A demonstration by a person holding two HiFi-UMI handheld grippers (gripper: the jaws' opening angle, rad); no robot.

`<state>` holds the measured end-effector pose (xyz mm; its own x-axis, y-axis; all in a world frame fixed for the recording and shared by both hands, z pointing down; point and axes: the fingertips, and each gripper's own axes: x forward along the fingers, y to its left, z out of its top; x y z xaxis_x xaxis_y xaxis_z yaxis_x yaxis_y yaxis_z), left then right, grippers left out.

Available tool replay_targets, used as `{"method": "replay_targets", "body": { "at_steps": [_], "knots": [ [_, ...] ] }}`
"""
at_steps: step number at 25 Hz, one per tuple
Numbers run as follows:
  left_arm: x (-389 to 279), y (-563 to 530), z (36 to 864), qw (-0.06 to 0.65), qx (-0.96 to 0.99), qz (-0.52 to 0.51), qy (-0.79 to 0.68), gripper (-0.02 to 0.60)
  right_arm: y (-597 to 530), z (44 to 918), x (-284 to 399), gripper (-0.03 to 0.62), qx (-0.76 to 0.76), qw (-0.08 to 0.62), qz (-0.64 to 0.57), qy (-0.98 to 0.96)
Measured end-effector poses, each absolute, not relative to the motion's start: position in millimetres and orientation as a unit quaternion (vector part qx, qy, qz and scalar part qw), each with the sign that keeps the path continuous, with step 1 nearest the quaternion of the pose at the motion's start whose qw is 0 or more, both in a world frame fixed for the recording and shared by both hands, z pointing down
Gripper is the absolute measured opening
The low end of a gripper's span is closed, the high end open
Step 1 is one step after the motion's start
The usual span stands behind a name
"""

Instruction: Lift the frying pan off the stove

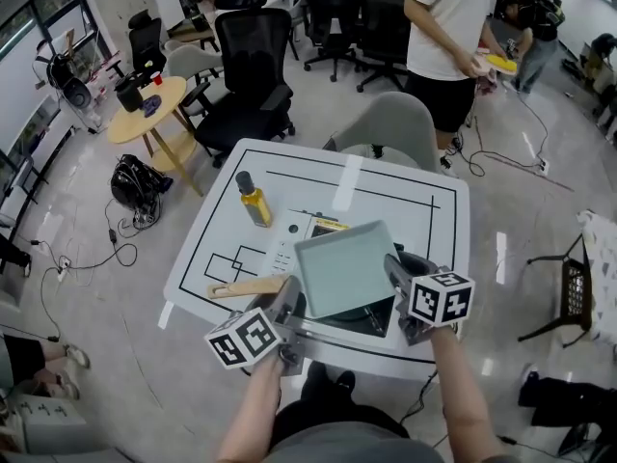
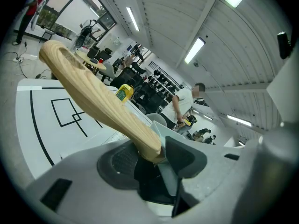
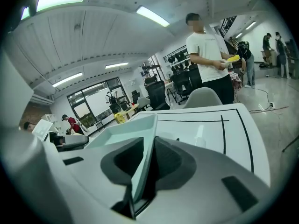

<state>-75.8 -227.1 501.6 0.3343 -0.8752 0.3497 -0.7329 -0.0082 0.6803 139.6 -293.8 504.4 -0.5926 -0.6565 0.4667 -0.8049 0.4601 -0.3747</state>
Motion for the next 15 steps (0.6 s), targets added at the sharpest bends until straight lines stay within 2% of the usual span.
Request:
{"method": "replay_targets", "body": {
  "at_steps": [4, 15],
  "knots": [
    [-75.8, -227.4, 502.9, 0.413, 0.704, -0.086, -0.571, 0.186, -294.2, 506.8, 140.9, 0.055, 0.437, 0.131, 0.287, -0.843],
    [-72.2, -225.9, 499.4, 0.418, 0.708, -0.083, -0.563, 0.181, -287.6, 503.7, 145.2, 0.046, 0.441, 0.107, 0.308, -0.836]
  ]
}}
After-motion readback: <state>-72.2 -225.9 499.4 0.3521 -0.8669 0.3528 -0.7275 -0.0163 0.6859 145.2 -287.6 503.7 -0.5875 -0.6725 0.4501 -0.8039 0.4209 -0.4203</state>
